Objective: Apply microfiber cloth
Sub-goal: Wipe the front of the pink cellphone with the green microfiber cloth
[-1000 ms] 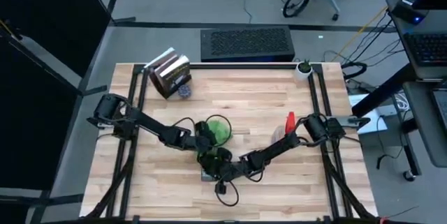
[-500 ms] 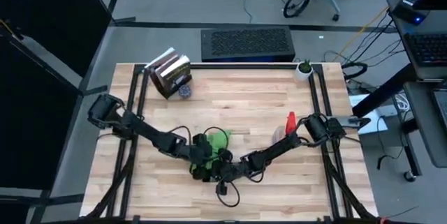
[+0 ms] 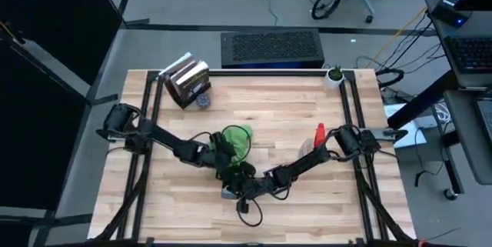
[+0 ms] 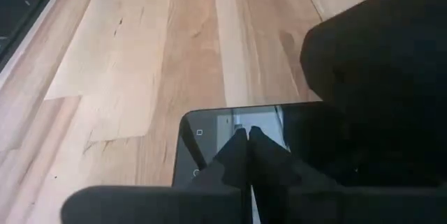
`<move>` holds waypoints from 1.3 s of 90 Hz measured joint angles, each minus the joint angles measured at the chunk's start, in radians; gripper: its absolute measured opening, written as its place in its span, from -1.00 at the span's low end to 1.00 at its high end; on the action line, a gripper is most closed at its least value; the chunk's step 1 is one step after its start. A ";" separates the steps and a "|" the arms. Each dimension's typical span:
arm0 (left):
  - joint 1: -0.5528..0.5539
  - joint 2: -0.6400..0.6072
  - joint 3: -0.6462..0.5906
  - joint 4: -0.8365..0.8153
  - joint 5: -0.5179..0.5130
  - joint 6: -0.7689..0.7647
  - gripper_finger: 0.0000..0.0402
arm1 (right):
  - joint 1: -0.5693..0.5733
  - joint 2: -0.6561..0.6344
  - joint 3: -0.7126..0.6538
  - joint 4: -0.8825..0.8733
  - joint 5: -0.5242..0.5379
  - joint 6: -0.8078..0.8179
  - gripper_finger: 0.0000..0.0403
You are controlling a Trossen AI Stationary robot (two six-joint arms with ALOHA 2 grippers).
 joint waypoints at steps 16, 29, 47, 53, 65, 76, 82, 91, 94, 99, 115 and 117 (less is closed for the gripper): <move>-0.035 -0.146 0.003 -0.082 0.053 0.019 -1.00 | -0.001 0.000 0.000 0.000 -0.003 -0.004 -1.00; -0.046 -0.185 0.006 -0.037 0.202 0.052 -1.00 | -0.002 0.000 0.000 0.000 -0.004 -0.010 -1.00; -0.037 -0.085 -0.002 0.003 0.152 0.099 -1.00 | -0.002 0.000 0.000 0.000 -0.005 -0.011 -1.00; -0.035 -0.039 -0.004 0.044 0.163 0.099 -1.00 | -0.001 0.000 0.000 0.000 -0.005 -0.011 -1.00; -0.042 0.046 0.001 0.187 0.247 0.097 -1.00 | -0.001 0.000 0.000 0.001 -0.009 -0.011 -1.00; -0.041 0.094 0.001 0.265 0.233 0.096 -1.00 | -0.004 0.000 0.000 0.001 -0.009 -0.010 -1.00; -0.031 0.105 0.003 0.257 0.182 0.094 -1.00 | -0.005 0.000 0.000 0.001 -0.011 -0.002 -1.00; 0.003 0.105 0.006 0.187 0.070 0.093 -1.00 | -0.005 0.000 0.000 0.002 -0.011 0.004 -1.00; 0.020 0.108 0.003 0.140 0.018 0.093 -1.00 | -0.004 0.000 0.000 0.002 -0.010 0.005 -1.00; 0.037 0.108 0.004 0.103 -0.044 0.090 -1.00 | -0.004 0.000 0.000 0.003 -0.010 0.005 -1.00; 0.035 -0.005 -0.005 -0.069 -0.084 0.059 -1.00 | -0.004 0.000 0.000 0.006 -0.007 0.006 -1.00; 0.026 -0.027 -0.006 -0.087 -0.080 0.065 -1.00 | -0.004 0.000 0.000 0.006 -0.007 0.007 -1.00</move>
